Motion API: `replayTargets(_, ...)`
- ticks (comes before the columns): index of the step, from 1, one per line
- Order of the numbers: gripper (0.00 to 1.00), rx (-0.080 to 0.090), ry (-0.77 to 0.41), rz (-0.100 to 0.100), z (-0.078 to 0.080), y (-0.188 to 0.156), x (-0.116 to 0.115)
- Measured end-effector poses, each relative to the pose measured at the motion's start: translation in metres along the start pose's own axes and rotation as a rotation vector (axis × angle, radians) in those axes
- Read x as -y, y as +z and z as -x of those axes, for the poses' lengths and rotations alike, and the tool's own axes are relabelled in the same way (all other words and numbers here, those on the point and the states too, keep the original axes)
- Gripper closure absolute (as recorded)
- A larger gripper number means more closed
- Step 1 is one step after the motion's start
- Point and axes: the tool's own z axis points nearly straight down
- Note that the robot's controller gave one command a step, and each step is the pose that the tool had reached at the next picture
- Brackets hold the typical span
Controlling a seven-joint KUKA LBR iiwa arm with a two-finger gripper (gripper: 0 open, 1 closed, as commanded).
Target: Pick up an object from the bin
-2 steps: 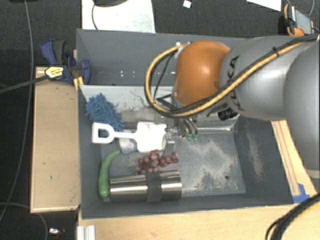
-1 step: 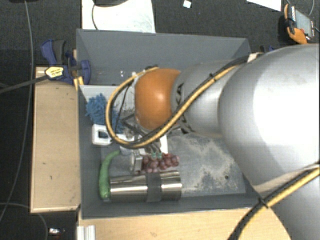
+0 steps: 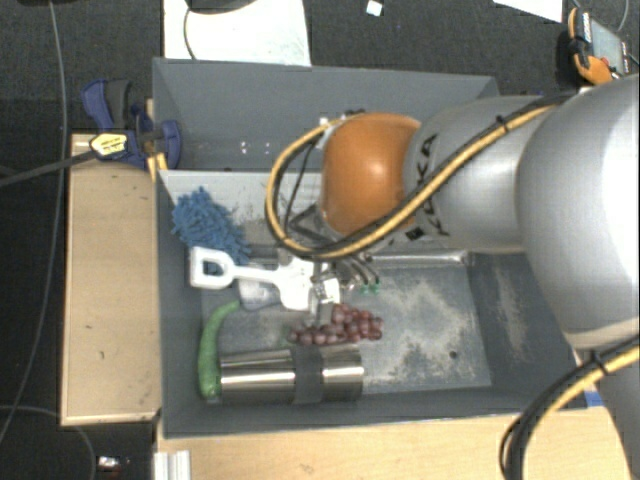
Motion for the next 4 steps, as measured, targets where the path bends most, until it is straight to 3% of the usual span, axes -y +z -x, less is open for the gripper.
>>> replayTargets(1, 0.00, 0.006, -0.031, -0.001, 0.006, 0.035, -0.058)
replayTargets(2, 0.00, 0.007, -0.079, -0.004, 0.004, 0.033, -0.007)
replayTargets(3, 0.00, 0.005, -0.104, 0.000, -0.004, -0.068, -0.051)
replayTargets(4, 0.00, 0.006, -0.069, -0.002, -0.002, -0.055, -0.030)
